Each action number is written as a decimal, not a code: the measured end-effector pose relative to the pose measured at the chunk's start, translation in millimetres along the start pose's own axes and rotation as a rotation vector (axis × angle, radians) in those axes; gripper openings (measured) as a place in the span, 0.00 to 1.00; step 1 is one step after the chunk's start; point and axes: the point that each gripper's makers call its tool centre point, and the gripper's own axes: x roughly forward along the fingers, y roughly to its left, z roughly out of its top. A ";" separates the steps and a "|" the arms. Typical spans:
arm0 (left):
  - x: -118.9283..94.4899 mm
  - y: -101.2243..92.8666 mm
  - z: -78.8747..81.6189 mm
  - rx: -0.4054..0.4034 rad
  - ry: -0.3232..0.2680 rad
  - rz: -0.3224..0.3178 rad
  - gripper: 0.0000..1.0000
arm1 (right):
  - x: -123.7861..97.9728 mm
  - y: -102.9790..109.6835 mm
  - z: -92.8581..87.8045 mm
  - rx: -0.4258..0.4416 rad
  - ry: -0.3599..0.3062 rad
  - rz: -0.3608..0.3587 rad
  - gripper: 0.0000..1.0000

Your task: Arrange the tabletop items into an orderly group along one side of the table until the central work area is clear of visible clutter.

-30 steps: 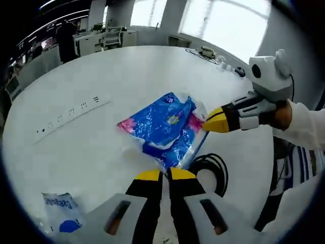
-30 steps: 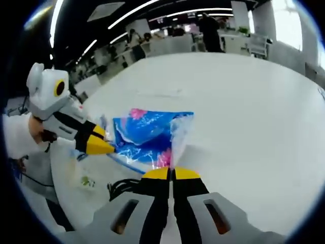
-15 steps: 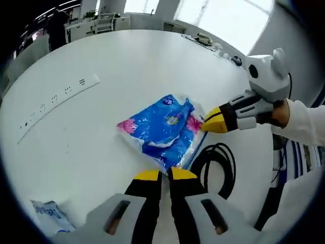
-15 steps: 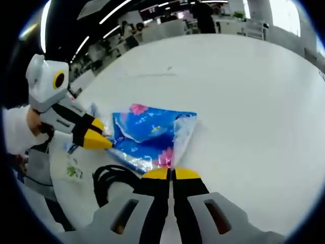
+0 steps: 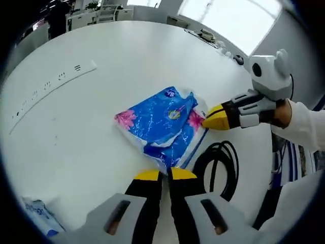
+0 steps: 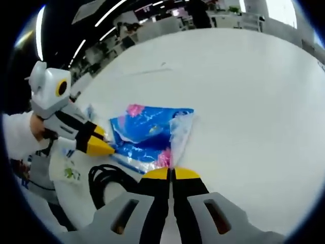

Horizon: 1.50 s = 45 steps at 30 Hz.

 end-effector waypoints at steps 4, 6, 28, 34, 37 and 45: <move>-0.7 -0.4 1.2 -0.005 0.002 0.002 0.01 | 1.9 -0.8 1.1 0.018 0.001 -0.005 0.00; -0.6 0.1 1.3 0.000 0.002 0.001 0.02 | 2.2 -1.0 1.8 0.035 0.008 -0.012 0.00; -58.3 4.8 32.5 -0.059 -0.187 0.112 0.59 | -44.7 24.7 25.3 0.014 -0.115 -0.002 0.38; -95.0 5.7 24.4 -0.091 -0.252 0.157 0.73 | -60.8 40.4 25.1 -0.009 -0.150 0.015 0.42; -111.5 4.5 13.0 -0.122 -0.284 0.158 0.71 | -67.5 48.9 21.4 -0.009 -0.161 0.022 0.43; -148.5 10.8 -28.7 -0.236 -0.352 0.192 0.69 | -79.6 65.8 1.6 0.016 -0.173 0.025 0.42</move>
